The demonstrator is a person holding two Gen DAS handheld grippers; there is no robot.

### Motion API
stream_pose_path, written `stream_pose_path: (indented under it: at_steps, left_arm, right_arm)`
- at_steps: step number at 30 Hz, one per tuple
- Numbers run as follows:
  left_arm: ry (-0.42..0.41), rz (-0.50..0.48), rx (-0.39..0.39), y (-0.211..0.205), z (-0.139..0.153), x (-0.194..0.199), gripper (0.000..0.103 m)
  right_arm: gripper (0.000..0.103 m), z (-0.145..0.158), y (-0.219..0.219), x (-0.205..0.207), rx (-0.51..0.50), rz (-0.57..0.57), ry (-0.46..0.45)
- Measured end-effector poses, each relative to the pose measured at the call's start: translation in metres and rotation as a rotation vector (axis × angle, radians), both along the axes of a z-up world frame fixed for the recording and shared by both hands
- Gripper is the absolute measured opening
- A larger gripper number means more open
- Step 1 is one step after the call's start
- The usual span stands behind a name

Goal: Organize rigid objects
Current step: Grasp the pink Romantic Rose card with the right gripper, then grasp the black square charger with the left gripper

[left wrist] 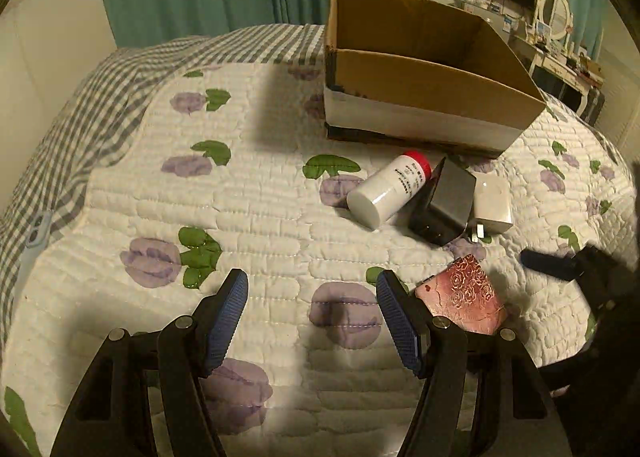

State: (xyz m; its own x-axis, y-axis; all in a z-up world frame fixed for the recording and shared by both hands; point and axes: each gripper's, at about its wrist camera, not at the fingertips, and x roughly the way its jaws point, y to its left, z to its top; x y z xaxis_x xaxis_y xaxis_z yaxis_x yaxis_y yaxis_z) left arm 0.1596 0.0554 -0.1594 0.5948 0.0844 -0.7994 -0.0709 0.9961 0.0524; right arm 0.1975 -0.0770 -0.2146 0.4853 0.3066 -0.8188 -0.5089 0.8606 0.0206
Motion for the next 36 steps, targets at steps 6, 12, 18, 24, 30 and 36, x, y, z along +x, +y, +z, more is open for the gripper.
stream_pose_path:
  at_steps: [6, 12, 18, 24, 30, 36]
  left_arm:
    - [0.010, -0.001, 0.013, -0.004, -0.002, 0.001, 0.069]
    - [0.008, -0.021, 0.025, -0.016, 0.002, 0.001, 0.070]
    - [0.024, -0.124, 0.029, -0.048, 0.005, 0.013, 0.069]
    - [0.046, -0.198, 0.055, -0.077, -0.002, 0.049, 0.070]
    - [0.075, -0.269, 0.072, -0.098, -0.019, 0.081, 0.069]
    - [0.066, -0.333, 0.091, -0.112, -0.025, 0.084, 0.052]
  right_arm:
    - [0.073, -0.020, 0.008, 0.003, 0.041, 0.051, 0.084]
    - [0.072, -0.005, -0.017, -0.002, 0.074, 0.012, 0.031]
    - [0.072, 0.020, -0.073, 0.010, 0.092, -0.115, -0.064]
    - [0.072, 0.039, -0.131, 0.036, 0.151, -0.295, -0.104]
    - [0.072, 0.042, -0.143, 0.044, 0.186, -0.316, -0.081]
    - [0.072, 0.038, -0.139, 0.043, 0.189, -0.300, -0.081]
